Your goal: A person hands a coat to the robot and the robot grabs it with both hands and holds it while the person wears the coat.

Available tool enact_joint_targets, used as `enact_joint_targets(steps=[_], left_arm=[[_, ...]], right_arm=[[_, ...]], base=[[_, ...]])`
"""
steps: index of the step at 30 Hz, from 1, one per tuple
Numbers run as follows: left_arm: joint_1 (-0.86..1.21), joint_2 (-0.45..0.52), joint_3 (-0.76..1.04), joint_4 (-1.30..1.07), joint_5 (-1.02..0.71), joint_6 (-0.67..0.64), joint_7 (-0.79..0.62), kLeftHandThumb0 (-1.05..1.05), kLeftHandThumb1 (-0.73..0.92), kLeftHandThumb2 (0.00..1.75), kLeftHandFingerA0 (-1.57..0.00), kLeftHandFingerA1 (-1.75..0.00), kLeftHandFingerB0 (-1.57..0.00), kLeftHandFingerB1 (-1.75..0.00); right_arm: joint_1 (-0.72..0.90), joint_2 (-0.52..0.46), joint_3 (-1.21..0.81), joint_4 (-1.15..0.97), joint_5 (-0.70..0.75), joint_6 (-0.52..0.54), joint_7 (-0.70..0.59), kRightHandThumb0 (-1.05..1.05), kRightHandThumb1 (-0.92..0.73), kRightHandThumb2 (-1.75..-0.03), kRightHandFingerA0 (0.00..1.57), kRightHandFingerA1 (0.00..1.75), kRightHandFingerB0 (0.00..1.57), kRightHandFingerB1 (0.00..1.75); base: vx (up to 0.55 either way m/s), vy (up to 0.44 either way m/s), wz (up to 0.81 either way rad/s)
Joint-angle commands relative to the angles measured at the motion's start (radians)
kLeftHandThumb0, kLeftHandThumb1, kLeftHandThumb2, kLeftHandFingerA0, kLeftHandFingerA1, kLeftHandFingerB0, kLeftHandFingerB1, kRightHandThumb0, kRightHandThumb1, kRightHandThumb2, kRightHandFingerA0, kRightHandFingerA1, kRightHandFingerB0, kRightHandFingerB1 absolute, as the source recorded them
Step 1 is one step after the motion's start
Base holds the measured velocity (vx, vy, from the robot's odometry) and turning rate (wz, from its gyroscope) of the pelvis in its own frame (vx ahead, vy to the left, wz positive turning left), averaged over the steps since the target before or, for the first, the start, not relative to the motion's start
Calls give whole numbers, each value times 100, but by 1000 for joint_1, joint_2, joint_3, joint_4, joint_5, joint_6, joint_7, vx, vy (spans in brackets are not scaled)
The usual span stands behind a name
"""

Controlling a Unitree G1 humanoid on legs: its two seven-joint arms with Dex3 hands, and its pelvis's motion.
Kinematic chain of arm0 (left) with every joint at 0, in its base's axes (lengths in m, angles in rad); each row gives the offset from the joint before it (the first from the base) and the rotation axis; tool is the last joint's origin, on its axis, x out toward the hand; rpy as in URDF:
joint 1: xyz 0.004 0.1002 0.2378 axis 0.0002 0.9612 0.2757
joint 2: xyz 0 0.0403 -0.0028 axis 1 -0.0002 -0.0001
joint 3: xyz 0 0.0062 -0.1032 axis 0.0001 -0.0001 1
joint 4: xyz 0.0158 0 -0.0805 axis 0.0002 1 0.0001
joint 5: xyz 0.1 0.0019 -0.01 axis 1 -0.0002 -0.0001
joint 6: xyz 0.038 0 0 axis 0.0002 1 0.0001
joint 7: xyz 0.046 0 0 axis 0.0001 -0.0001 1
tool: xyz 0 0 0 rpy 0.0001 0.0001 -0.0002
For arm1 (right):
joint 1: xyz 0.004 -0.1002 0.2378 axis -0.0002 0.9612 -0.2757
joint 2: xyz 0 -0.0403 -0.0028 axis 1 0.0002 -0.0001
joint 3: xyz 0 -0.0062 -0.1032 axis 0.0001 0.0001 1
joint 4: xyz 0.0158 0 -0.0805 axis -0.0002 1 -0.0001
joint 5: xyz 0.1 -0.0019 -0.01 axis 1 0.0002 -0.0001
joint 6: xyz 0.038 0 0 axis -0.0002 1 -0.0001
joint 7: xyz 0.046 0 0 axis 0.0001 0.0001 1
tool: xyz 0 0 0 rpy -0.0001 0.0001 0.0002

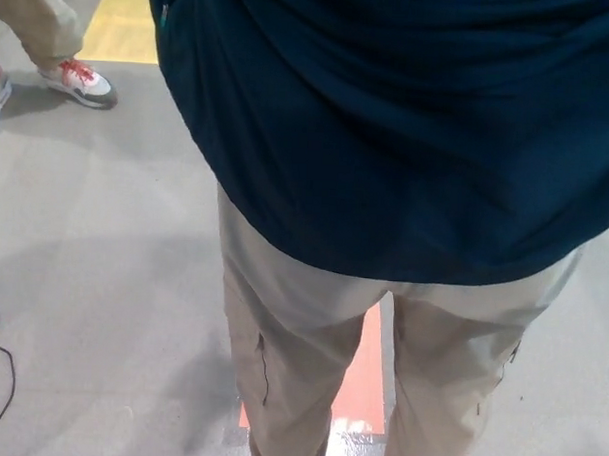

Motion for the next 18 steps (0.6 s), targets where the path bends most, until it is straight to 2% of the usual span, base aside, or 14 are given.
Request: enact_joint_targets(steps=[1, 3, 4, 5, 6, 7, 8, 10, 11, 12, 15, 16, 17, 18], left_arm=[[691, -124, 316, -701, -76, 148, -99, -82, 73, 112, 0, -20, 0, -18], [821, -176, 357, -810, -103, 135, -126, -85, 72, 111, 0, -17, 0, -15], [843, -185, 363, -828, -110, 133, -132, -85, 72, 111, 0, -17, 0, -15], [954, -241, 380, -906, -92, 134, -123, -84, 73, 112, 0, -17, 0, -16], [1007, -268, 388, -940, -82, 129, -112, -83, 72, 111, 0, -19, -2, -18], [1049, -290, 390, -962, -70, 116, -91, -83, 90, 67, -2, -22, -6, -22], [1103, -319, 390, -988, -54, 96, -60, -79, 69, 107, -2, -27, -5, -26], [1197, -361, 394, -1031, -30, 73, -28, -81, 70, 105, -3, -29, -9, -28], [1268, -386, 396, -1051, -21, 50, -7, -79, 86, 68, -8, -25, -11, -23], [1322, -406, 390, -1064, -21, 36, 6, -82, 78, 71, -7, -26, -10, -23], [1498, -475, 356, -1099, -33, -6, 44, -80, 85, 66, -9, -26, -12, -25], [1541, -489, 350, -1108, -33, -19, 51, -78, 86, 68, -7, -24, -11, -24], [1575, -497, 344, -1111, -33, -32, 57, -78, 86, 68, -7, -24, -11, -24], [1672, -515, 329, -1101, -20, -80, 100, -74, 85, 68, -3, -21, -10, -23]], right_arm=[[582, 235, -236, -639, 218, -23, -26, -70, -67, -105, 3, 51, 0, 36], [695, 291, -244, -767, 255, 50, 6, -78, -69, -105, 1, 38, 9, 24], [712, 301, -245, -787, 255, 60, 7, -78, -69, -105, 1, 38, 9, 24], [753, 324, -246, -808, 252, 45, -4, -79, -64, -105, 1, 41, 0, 35], [832, 364, -226, -841, 275, 35, -13, -70, -67, -95, 0, 22, 1, 20], [888, 392, -211, -872, 287, 36, -17, -71, -69, -106, 0, 27, 1, 22], [942, 416, -203, -909, 287, 43, -15, -77, -71, -105, 0, 22, 0, 18], [1039, 464, -195, -971, 267, 52, -19, -76, -68, -106, 0, 27, 0, 22], [1104, 507, -200, -1005, 225, 43, -32, -71, -86, -69, 1, 32, 2, 17], [1138, 534, -195, -1010, 205, 20, -51, -72, -65, -107, 0, 41, 0, 29], [1304, 627, -170, -1088, 139, 55, -53, -75, -70, -112, 0, 36, 0, 24], [1354, 640, -170, -1100, 134, 43, -46, -76, -92, -68, 0, 35, 0, 18], [1394, 644, -172, -1100, 136, 18, -42, -76, -92, -68, 0, 35, 0, 18], [1485, 692, -155, -1091, 91, -47, -74, -71, -70, -110, 0, 45, 0, 26]], base=[[0, 0, 0], [0, 0, 0], [0, 0, 0], [0, 0, 0], [0, 0, 0], [0, 0, 0], [0, 0, 0], [0, 0, 0], [0, 0, 0], [0, 0, 0], [0, 0, 0], [0, 0, 0], [0, 0, 0], [0, 0, 0]])
